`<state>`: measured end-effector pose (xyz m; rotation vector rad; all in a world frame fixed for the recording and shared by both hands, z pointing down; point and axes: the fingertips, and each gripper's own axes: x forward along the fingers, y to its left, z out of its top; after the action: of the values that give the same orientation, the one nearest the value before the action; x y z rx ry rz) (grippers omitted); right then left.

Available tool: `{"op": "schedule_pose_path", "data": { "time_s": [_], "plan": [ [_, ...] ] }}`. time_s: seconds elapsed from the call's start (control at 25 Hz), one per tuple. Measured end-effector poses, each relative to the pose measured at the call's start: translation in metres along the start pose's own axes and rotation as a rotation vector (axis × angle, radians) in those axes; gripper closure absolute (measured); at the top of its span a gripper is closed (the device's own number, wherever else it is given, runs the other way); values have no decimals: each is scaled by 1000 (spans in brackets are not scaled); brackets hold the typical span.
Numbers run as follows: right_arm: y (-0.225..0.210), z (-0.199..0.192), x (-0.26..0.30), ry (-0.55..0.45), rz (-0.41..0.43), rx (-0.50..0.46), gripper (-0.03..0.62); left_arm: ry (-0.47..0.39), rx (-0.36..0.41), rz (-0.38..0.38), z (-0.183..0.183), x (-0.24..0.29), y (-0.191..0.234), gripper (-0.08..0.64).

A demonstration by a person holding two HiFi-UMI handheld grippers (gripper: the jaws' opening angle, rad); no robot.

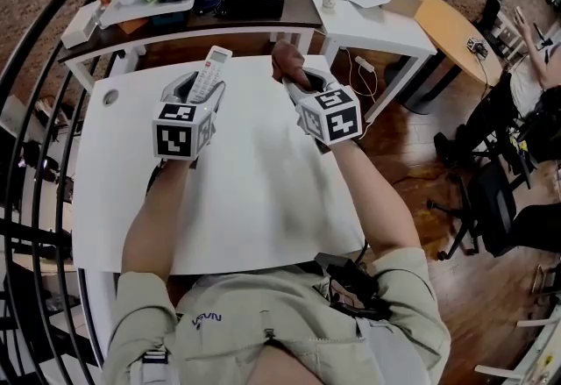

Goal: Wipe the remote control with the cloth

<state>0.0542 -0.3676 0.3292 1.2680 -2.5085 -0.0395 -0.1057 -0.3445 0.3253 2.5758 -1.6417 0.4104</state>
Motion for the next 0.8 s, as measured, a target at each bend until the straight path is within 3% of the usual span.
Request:
{"op": "schedule_pose_path", "data": {
  "time_s": [0.28, 0.8],
  "plan": [
    [21, 19, -34, -80, 11, -28, 485, -111, 80, 8, 32, -40, -24, 314],
    [56, 40, -91, -189, 2, -95, 485, -217, 157, 41, 32, -97, -55, 314]
  ]
}}
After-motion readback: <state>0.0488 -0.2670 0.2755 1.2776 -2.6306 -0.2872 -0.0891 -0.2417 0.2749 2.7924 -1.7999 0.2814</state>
